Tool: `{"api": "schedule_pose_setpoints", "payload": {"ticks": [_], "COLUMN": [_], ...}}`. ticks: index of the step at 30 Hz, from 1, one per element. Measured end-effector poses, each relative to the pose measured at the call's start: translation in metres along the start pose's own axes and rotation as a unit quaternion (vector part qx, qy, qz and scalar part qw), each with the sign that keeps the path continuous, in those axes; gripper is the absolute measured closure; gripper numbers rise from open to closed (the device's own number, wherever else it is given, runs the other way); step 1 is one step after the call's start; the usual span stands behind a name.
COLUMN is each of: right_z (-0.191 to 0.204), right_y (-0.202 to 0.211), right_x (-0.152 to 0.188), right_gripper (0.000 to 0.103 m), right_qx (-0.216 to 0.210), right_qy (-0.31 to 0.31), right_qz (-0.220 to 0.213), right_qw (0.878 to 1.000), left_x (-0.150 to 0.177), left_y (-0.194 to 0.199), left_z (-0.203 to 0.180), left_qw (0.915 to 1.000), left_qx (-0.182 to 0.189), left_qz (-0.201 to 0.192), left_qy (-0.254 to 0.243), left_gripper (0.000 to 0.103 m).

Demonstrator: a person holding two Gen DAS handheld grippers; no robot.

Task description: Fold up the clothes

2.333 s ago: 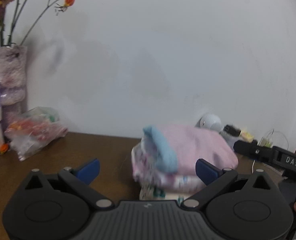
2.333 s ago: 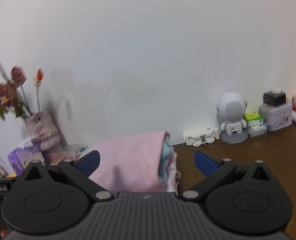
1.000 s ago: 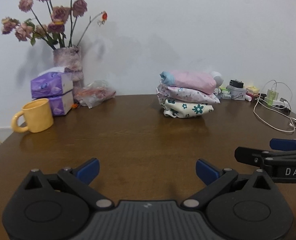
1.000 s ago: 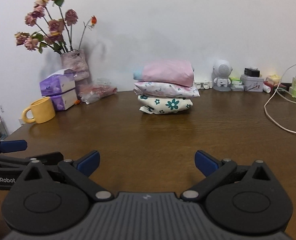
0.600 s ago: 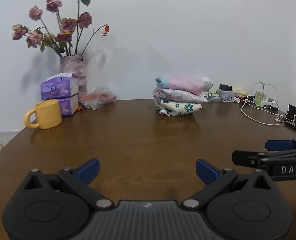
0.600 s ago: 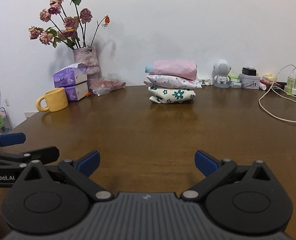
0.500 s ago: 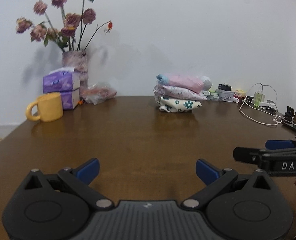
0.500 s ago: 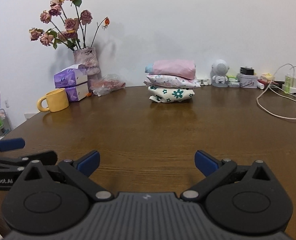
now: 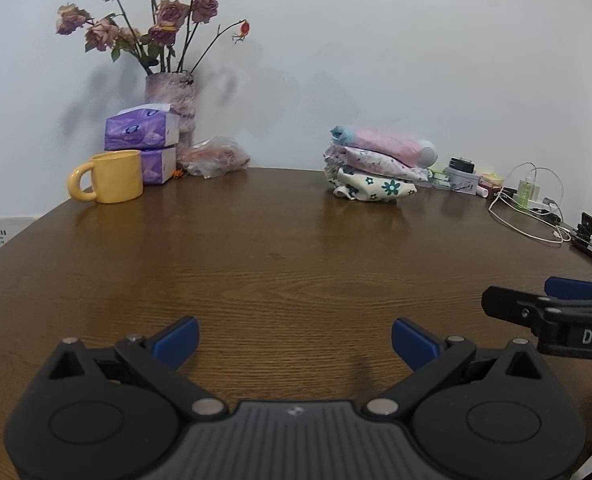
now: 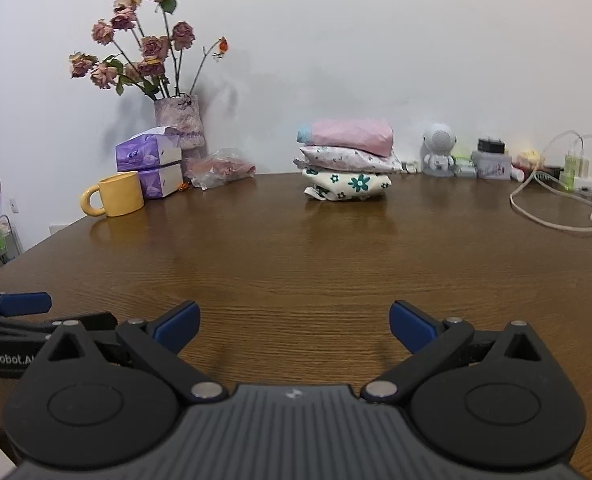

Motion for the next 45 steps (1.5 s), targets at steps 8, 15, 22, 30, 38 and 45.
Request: {"api": "schedule_pose_setpoints", "payload": {"ticks": [8,15,22,30,38,45], "right_z": [0.006,0.001,0.003,0.0,0.0,0.0], "right_y": [-0.007,-0.014,-0.016,-0.017,-0.017,-0.018], "right_x": [0.001,0.002,0.002,0.002,0.002,0.002], "right_gripper": [0.0,0.0,0.0,0.0,0.0,0.0], "right_qx": [-0.004,-0.013,-0.008,-0.01,-0.008,-0.009], "right_qy": [0.018,-0.003,0.0,-0.008,-0.008,-0.008], "right_qz": [-0.014,0.0,0.001,0.007,0.009,0.009], "right_qw": [1.0,1.0,1.0,1.0,1.0,1.0], "left_x": [-0.005,-0.004,-0.002,0.0,0.0,0.0], "left_y": [-0.009,-0.017,-0.022,-0.024,-0.025,-0.024], "left_z": [-0.002,0.0,0.0,0.0,0.001,0.001], "left_qw": [0.9999,1.0,0.9998,0.9997,0.9996,0.9996], "left_qx": [-0.004,0.001,0.012,0.017,0.018,0.019], "left_qz": [-0.014,-0.002,0.013,0.018,0.019,0.019], "left_qy": [-0.006,-0.005,-0.007,-0.006,-0.001,0.0], "left_gripper": [0.0,0.0,0.0,0.0,0.0,0.0]}}
Point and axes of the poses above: each gripper's, at about its wrist camera, not at the fingertips, and y roughly against the way its jaws point, z to its left, x to its underside, the point moved 4 cm from there along -y, roughly the way its jaws point, and after that the axes turned 5 degrees about x, right-handed, at the moved point
